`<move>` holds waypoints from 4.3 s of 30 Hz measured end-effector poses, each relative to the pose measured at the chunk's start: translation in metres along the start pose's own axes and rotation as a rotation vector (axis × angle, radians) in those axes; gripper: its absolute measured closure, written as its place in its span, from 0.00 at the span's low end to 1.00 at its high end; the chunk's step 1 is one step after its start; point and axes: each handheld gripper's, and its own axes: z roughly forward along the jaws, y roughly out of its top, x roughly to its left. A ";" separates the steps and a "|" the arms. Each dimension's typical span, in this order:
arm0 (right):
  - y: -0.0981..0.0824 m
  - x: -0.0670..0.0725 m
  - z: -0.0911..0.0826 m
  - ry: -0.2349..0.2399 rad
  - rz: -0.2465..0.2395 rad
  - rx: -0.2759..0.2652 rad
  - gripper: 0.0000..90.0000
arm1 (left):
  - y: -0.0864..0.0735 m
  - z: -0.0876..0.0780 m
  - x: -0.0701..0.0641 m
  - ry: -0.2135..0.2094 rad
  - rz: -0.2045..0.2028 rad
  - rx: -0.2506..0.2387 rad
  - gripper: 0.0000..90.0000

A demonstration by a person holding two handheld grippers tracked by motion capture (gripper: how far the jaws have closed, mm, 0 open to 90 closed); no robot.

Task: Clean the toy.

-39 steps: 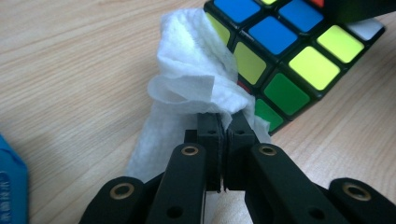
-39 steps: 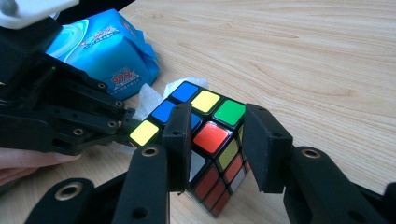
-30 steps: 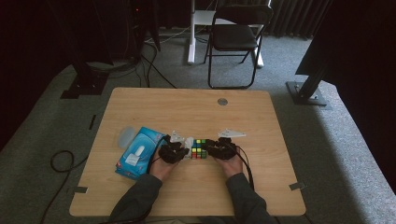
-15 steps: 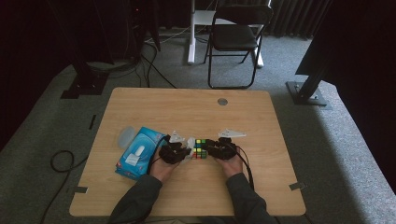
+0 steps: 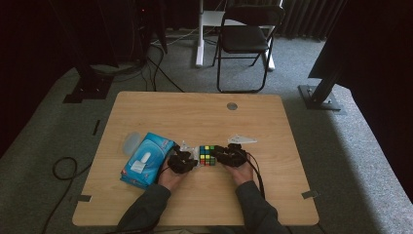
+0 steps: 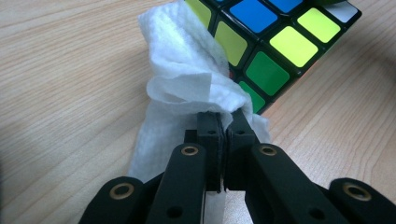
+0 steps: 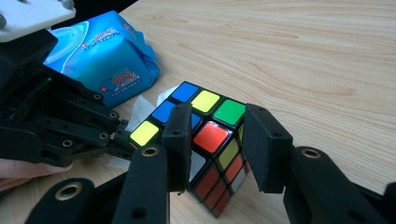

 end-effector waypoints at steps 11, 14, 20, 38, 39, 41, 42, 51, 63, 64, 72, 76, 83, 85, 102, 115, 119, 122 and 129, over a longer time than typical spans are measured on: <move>0.003 0.004 -0.001 0.039 -0.082 0.035 0.78 | 0.004 -0.008 0.010 0.039 -0.052 -0.029 0.98; 0.005 0.005 -0.004 0.044 -0.123 0.050 0.80 | 0.006 -0.010 0.011 0.053 -0.058 -0.045 0.98; 0.006 0.001 -0.008 0.049 -0.116 0.058 1.00 | 0.013 -0.014 0.013 0.066 -0.077 -0.079 0.98; 0.006 0.022 -0.014 -0.029 -0.135 0.085 0.64 | 0.017 -0.015 0.015 0.050 -0.071 -0.091 0.97; 0.007 0.026 -0.015 -0.009 -0.135 0.078 0.64 | 0.018 -0.016 0.015 0.049 -0.069 -0.091 0.97; 0.007 0.031 -0.016 0.012 -0.137 0.081 0.62 | 0.020 -0.016 0.016 0.050 -0.073 -0.097 0.97; 0.006 0.035 -0.015 0.017 -0.142 0.088 0.61 | 0.021 -0.017 0.016 0.049 -0.074 -0.100 0.97; -0.002 0.041 -0.010 0.022 -0.135 0.134 0.54 | 0.033 -0.015 0.019 0.052 -0.058 -0.117 0.96; -0.004 0.034 -0.013 0.017 -0.149 0.162 0.56 | 0.029 -0.013 0.014 -0.009 -0.029 -0.082 0.96; -0.004 0.031 -0.014 0.013 -0.137 0.152 0.56 | 0.028 -0.013 0.013 -0.016 -0.032 -0.083 0.96; -0.002 0.017 -0.019 -0.079 -0.052 0.102 0.64 | 0.017 -0.022 0.004 -0.025 -0.034 -0.082 0.96; 0.000 0.017 -0.019 -0.083 -0.012 0.065 0.64 | 0.012 -0.025 0.003 0.029 -0.028 -0.084 0.93; 0.002 0.019 -0.012 -0.086 0.027 0.064 0.71 | 0.006 -0.012 0.002 0.156 -0.010 -0.014 0.77; 0.002 0.019 -0.011 -0.085 0.036 0.061 0.72 | 0.004 -0.007 0.003 0.152 -0.026 0.002 0.75; 0.007 0.020 0.000 -0.122 0.023 0.052 0.74 | 0.007 -0.001 -0.004 0.055 0.008 0.072 0.96; 0.007 0.017 -0.011 -0.141 0.058 0.047 0.66 | 0.007 -0.016 -0.001 0.013 -0.029 -0.015 0.98; 0.004 0.014 -0.010 -0.123 0.079 0.052 0.67 | 0.011 -0.026 0.000 0.000 -0.037 -0.066 0.98; 0.005 0.015 -0.009 -0.119 0.078 0.055 0.68 | 0.016 -0.032 0.000 -0.007 -0.033 -0.093 0.98; 0.006 0.016 -0.007 -0.103 0.070 0.056 0.75 | 0.023 -0.030 0.001 -0.008 -0.040 -0.109 0.98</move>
